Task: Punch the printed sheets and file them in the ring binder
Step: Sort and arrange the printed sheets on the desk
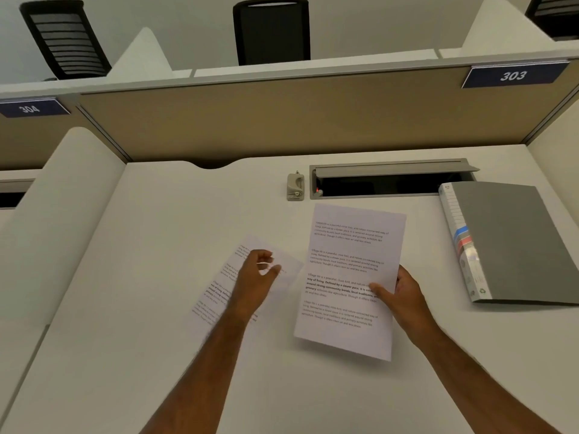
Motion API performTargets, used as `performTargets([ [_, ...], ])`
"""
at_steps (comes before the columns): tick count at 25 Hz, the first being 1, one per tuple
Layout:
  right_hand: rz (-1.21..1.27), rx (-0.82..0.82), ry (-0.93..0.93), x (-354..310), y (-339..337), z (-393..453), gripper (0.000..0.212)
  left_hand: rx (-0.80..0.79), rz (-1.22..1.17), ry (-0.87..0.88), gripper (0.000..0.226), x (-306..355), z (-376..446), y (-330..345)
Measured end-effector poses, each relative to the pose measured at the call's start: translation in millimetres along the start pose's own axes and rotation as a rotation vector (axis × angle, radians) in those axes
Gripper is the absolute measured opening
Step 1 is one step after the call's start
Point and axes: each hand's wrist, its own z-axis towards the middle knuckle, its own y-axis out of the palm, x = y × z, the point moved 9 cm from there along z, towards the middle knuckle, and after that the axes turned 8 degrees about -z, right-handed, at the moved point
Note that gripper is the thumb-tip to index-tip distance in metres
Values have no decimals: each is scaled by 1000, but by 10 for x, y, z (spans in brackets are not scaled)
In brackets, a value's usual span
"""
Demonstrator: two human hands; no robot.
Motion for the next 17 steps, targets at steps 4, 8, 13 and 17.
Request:
performTargets([
  [4,-21,-5,33,137,-3,66,53,185,390,-52,49,-267,296,-598],
  [8,-10,-12,46,200,17,114,52,187,599,-245,82,-520,427,-941],
  [13,6,-11,49,193,57,148,49,153,662,-311,94,-760,468,-991],
  [17,-1,-19,55,208,86,171,49,161,659,-305,88,-856,444,-994],
])
